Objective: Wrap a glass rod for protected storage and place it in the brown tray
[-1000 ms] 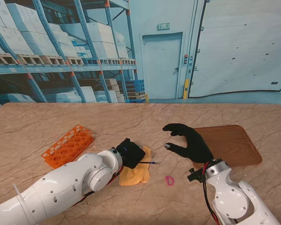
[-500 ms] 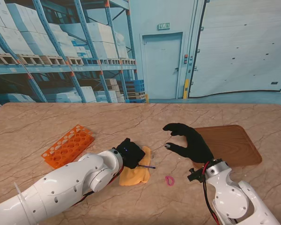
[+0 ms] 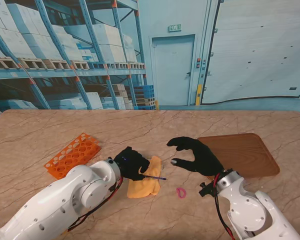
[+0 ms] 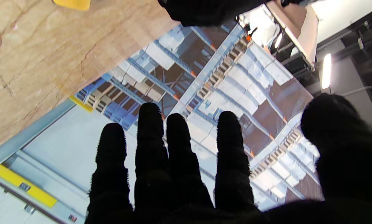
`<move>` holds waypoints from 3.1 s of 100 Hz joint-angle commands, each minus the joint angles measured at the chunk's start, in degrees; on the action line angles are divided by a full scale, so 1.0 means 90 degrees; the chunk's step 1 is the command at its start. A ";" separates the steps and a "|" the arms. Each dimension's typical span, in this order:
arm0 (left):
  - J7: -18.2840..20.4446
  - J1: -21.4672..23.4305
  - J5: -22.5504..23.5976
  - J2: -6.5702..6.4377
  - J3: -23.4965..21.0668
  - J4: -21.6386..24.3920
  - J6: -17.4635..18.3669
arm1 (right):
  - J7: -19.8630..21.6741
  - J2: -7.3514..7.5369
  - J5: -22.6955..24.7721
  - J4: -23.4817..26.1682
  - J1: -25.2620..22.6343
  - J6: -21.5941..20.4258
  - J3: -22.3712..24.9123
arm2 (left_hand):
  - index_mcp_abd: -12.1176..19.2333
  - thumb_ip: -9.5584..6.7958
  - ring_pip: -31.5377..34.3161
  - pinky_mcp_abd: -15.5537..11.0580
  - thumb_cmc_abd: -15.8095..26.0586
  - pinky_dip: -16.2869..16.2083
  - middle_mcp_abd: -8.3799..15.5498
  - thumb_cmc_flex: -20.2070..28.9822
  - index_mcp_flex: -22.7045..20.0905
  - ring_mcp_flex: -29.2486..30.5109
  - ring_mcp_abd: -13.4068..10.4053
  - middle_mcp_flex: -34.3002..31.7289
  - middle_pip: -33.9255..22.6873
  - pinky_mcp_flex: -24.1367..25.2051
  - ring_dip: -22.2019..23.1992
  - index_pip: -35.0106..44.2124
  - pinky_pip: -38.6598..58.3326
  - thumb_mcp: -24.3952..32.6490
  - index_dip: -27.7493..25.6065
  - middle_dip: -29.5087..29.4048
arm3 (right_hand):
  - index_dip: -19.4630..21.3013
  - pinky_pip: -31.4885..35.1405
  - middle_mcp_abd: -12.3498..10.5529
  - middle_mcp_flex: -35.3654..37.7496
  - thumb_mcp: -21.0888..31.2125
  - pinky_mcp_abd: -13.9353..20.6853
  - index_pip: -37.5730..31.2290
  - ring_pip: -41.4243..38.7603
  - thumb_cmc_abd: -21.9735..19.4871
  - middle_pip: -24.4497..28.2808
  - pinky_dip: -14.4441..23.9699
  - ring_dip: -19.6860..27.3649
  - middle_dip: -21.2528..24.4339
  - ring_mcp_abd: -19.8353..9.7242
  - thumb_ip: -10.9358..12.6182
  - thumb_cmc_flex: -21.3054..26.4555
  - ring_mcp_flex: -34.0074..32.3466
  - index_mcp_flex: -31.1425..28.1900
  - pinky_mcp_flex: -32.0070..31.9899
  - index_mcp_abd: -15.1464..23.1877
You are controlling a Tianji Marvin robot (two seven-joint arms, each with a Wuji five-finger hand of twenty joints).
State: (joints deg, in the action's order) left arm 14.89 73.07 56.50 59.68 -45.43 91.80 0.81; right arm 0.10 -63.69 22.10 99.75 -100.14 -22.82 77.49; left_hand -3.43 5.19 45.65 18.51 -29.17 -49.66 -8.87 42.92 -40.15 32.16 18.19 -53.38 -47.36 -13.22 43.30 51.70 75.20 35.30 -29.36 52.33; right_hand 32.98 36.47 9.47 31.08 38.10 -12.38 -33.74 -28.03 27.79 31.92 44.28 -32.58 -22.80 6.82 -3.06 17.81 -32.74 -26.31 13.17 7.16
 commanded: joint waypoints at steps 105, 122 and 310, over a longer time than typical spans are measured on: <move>-0.0538 0.1746 0.0474 -0.0141 -0.1305 0.0337 0.0657 | -0.0830 0.0501 0.4347 -0.1367 0.1367 -0.0491 -0.2017 | -0.0111 0.0107 -0.0009 -0.0088 -0.0051 0.0016 -0.0035 -0.0334 0.0268 -0.0322 0.0161 0.0412 0.0004 0.0175 0.0059 -0.0429 0.0000 0.0372 -0.0021 -0.0155 | 0.0132 0.2786 -0.0064 0.0213 0.1936 0.0463 -0.1449 -0.4194 0.1925 0.3032 -0.0245 -0.1820 -0.1579 -0.0532 -0.0329 0.0788 -0.0430 -0.1244 0.0359 0.0819; -0.0529 0.1740 0.0466 -0.0140 -0.1280 0.0328 0.0605 | -0.1158 0.0601 0.4940 -0.1513 0.1560 -0.0469 -0.2312 | -0.0104 0.0112 0.0005 -0.0083 -0.0049 0.0010 -0.0033 -0.0317 0.0249 -0.0308 0.0158 0.0396 -0.0019 0.0162 0.0058 -0.0432 0.0009 0.0366 -0.0031 -0.0146 | -0.0276 0.3132 0.0115 0.0128 0.1904 0.0389 -0.1986 -0.4579 0.2079 0.3285 -0.0305 -0.1920 -0.1748 -0.0421 -0.0771 0.0821 -0.0329 -0.1612 0.0171 0.0760; -0.0452 0.1813 0.0198 -0.0103 -0.1523 0.0407 0.0448 | -0.2055 0.0571 0.4864 -0.3191 0.3772 0.0288 -0.5055 | -0.0069 0.0108 0.0083 -0.0060 0.0032 -0.0043 -0.0024 -0.0099 0.0168 -0.0212 0.0183 0.0272 -0.0107 0.0070 0.0092 -0.0325 0.0064 0.0129 0.0042 -0.0048 | -0.2114 0.4048 0.0098 0.0328 0.3417 0.0415 -0.3338 -0.4856 0.2345 0.3651 -0.0679 -0.1926 -0.1608 -0.0242 0.0230 0.1544 -0.0339 -0.2988 -0.0007 0.0672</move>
State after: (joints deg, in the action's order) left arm 10.96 89.07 58.44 58.46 -59.00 95.30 4.48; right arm -17.96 -58.72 65.23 70.38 -64.99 -19.88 31.68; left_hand -3.49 5.17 45.61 18.19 -29.17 -49.65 -8.87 40.73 -38.31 30.70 18.39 -50.95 -47.18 -12.50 43.30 48.97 75.12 37.53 -29.37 51.47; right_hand 13.83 70.82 10.67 32.96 67.69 -9.58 -63.21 -69.71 49.38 63.18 38.68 -49.11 -37.77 5.29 -3.72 30.14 -35.45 -51.84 13.26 10.97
